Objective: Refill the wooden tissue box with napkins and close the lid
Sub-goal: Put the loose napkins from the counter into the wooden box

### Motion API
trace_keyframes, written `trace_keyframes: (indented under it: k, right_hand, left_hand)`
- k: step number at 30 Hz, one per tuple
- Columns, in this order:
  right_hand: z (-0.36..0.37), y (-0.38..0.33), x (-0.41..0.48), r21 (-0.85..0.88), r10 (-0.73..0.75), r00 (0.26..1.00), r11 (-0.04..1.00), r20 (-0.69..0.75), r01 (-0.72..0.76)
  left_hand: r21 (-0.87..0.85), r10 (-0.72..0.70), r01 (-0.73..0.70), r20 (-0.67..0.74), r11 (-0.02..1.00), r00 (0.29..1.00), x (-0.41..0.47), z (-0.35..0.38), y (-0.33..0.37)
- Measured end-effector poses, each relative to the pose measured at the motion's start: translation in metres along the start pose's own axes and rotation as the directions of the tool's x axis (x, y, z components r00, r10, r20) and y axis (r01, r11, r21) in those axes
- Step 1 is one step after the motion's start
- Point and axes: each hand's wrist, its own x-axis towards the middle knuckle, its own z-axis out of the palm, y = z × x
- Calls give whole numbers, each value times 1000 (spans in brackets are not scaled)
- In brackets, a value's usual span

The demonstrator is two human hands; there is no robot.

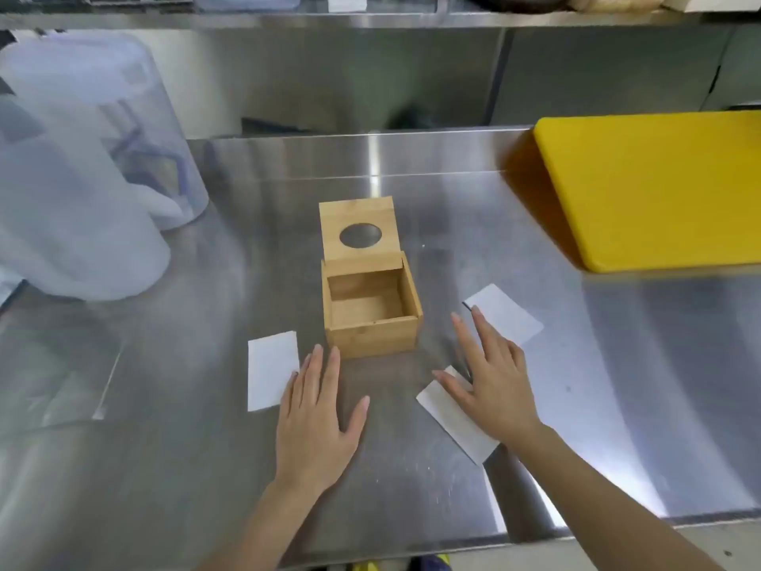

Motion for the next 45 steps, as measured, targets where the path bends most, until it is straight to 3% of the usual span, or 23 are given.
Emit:
trace_keyframes:
  k: [8,11,15,22,30,38,42,45]
  right_hand:
    - [18,4,-18,-26,-4,991,1000,137,8]
    - [18,1,-20,-30,14,993,1000,117,-11]
    - [14,-2,-21,-34,100,993,995,62,-98]
    - [3,-9,-13,36,317,917,941,243,-335]
    - [-4,-20,-12,-45,247,915,968,321,-245]
    - [-20,-25,-9,261,181,894,916,409,-305]
    - [-23,-27,-4,423,121,897,850,424,-315]
    - [-30,-30,1,550,83,843,723,532,-418]
  left_hand:
    - [155,104,-128,158,980,982,-7,8,3]
    - [184,134,-171,199,968,971,-6,10,3]
    - [210,137,-182,212,961,968,-6,12,1]
    - [230,148,-194,201,954,968,-5,13,2]
    - [267,150,-203,206,942,967,-5,16,0]
    - [249,148,-199,209,948,967,-5,15,1]
    - [249,145,-198,214,948,966,-5,15,1]
    - [227,152,-201,217,953,964,-5,14,1]
